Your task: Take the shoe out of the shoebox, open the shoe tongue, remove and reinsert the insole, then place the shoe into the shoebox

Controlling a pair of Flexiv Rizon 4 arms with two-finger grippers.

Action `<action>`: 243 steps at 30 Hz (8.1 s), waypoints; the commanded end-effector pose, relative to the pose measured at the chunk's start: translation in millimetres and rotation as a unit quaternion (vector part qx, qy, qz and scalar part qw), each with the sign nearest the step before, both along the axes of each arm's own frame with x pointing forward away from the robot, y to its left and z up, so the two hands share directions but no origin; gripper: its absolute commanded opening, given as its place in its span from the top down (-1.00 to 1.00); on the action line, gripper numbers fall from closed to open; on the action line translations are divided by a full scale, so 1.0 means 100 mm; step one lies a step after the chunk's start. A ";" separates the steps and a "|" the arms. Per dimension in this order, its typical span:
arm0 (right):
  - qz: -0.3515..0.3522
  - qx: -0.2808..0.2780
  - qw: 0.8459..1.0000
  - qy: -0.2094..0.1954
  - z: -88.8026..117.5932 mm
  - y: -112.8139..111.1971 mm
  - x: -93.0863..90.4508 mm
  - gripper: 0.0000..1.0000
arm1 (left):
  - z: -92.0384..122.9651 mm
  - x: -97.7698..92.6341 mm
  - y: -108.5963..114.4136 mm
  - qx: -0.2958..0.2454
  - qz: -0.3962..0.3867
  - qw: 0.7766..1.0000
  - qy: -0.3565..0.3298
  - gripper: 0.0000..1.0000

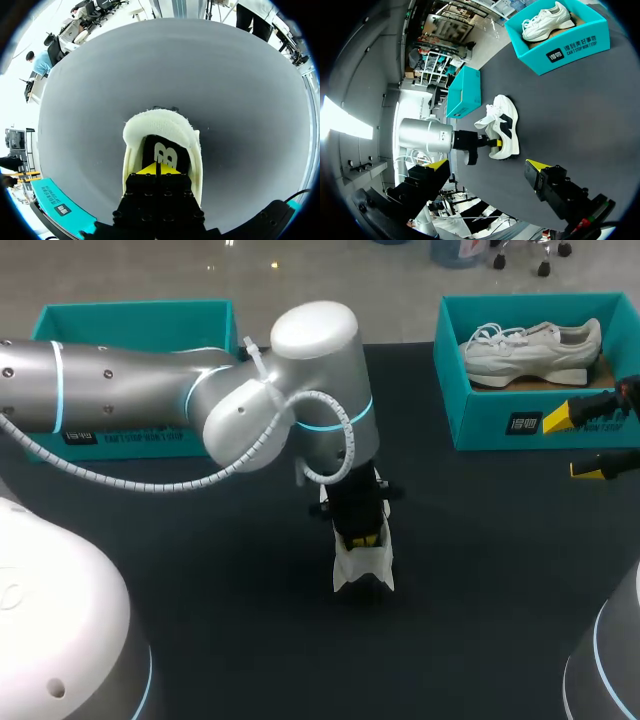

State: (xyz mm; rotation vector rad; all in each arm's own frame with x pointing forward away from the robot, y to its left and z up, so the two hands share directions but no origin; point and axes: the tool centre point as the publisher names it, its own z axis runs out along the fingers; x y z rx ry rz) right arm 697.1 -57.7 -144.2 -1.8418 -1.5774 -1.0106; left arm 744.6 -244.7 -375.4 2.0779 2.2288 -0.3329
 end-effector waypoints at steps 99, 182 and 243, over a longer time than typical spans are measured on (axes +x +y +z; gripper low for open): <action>-0.001 -0.001 1.000 0.000 -0.01 0.00 0.00 -1.00 | 0.36 0.52 0.23 0.074 0.068 0.967 -0.234 -1.00; -0.001 -0.001 1.000 0.000 -0.01 0.00 0.00 -1.00 | 0.59 0.92 0.30 0.077 0.048 0.989 -0.113 1.00; -0.001 -0.001 1.000 0.000 -0.01 0.00 0.00 -1.00 | 0.59 1.18 -0.17 0.091 0.012 0.986 -0.136 1.00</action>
